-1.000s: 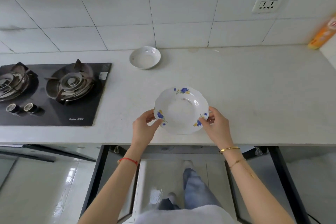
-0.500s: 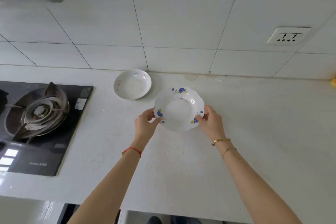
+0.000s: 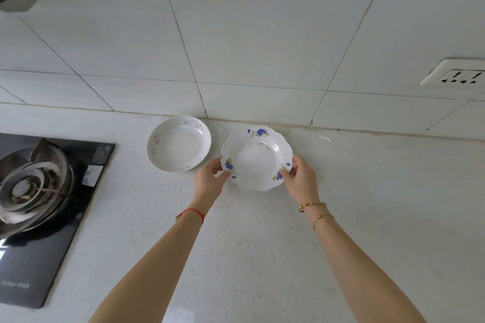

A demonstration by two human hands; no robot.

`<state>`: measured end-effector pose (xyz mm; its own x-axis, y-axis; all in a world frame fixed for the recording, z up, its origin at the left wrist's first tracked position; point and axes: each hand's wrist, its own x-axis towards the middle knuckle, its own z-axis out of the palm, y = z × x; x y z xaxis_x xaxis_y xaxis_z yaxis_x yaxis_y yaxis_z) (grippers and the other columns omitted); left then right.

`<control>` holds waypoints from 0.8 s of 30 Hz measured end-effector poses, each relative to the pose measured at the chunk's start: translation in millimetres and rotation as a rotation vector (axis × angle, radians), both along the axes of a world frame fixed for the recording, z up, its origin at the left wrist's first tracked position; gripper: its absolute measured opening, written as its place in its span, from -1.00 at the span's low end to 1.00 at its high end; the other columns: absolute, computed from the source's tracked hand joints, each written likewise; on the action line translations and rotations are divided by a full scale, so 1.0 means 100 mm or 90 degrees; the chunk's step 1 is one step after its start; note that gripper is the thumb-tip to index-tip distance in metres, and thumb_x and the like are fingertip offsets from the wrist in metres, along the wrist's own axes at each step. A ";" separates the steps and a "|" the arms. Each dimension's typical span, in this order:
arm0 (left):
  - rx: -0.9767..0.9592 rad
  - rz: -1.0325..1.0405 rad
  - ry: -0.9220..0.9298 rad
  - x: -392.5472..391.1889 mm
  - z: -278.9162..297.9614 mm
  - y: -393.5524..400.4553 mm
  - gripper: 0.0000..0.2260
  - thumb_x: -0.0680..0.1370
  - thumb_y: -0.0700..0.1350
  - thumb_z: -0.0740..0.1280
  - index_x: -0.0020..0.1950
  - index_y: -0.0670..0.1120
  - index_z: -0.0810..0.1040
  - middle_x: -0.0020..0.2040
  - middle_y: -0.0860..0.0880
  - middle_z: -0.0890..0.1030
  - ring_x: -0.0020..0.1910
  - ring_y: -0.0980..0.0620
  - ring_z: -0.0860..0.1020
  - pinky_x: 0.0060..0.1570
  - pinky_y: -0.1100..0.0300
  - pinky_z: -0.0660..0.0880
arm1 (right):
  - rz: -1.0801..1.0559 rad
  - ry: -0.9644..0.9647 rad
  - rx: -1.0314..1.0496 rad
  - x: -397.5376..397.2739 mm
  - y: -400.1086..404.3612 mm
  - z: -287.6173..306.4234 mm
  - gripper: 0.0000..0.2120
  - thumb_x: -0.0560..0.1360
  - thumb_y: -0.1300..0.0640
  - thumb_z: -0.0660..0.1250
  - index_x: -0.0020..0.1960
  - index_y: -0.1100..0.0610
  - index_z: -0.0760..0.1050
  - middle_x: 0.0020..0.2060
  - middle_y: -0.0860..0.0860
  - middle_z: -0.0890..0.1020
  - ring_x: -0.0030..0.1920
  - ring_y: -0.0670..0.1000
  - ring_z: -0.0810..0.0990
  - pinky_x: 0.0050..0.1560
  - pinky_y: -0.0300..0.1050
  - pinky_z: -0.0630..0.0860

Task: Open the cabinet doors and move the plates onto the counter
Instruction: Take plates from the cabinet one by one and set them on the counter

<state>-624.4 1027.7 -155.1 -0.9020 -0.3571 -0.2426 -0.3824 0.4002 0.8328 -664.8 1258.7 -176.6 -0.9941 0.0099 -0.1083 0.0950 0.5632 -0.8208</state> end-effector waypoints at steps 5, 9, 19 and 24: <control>0.019 0.000 -0.007 -0.13 -0.06 0.04 -0.64 0.45 -0.20 0.46 0.24 -0.14 0.58 0.05 -0.03 0.67 0.01 0.06 0.60 0.09 0.27 0.48 | -0.011 -0.010 0.005 -0.15 0.01 -0.10 -0.70 0.44 0.21 0.41 0.15 0.10 0.49 -0.15 -0.04 0.61 -0.21 -0.13 0.56 -0.22 -0.32 0.49; 0.017 0.004 -0.003 -0.16 -0.10 0.04 -0.64 0.45 -0.18 0.47 0.24 -0.11 0.57 -0.01 0.06 0.64 -0.03 0.12 0.58 0.03 0.34 0.45 | -0.013 -0.006 0.000 -0.19 -0.01 -0.12 -0.69 0.44 0.21 0.40 0.17 0.09 0.49 -0.13 -0.04 0.62 -0.19 -0.14 0.57 -0.24 -0.40 0.42; 0.018 -0.031 -0.012 -0.29 -0.13 -0.02 -0.65 0.45 -0.20 0.46 0.24 -0.10 0.57 0.01 0.03 0.65 -0.01 0.08 0.59 0.06 0.26 0.48 | -0.034 0.003 0.003 -0.15 -0.06 -0.07 -0.67 0.43 0.23 0.41 0.18 0.14 0.49 -0.04 0.06 0.65 -0.05 0.03 0.62 -0.11 -0.23 0.53; -0.017 -0.057 -0.010 -0.26 -0.13 -0.03 -0.62 0.48 -0.14 0.45 0.28 -0.09 0.54 0.03 0.04 0.64 0.01 0.09 0.57 0.13 0.20 0.49 | -0.025 -0.028 0.054 -0.15 -0.04 0.01 -0.65 0.46 0.15 0.40 0.22 0.17 0.47 0.02 0.09 0.63 0.04 0.08 0.59 0.01 -0.03 0.58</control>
<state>-650.1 1024.2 -167.7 -0.9267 -0.2823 -0.2480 -0.3570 0.4554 0.8156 -679.3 1254.8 -175.7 -0.9871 0.0602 -0.1484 0.1532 0.6259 -0.7647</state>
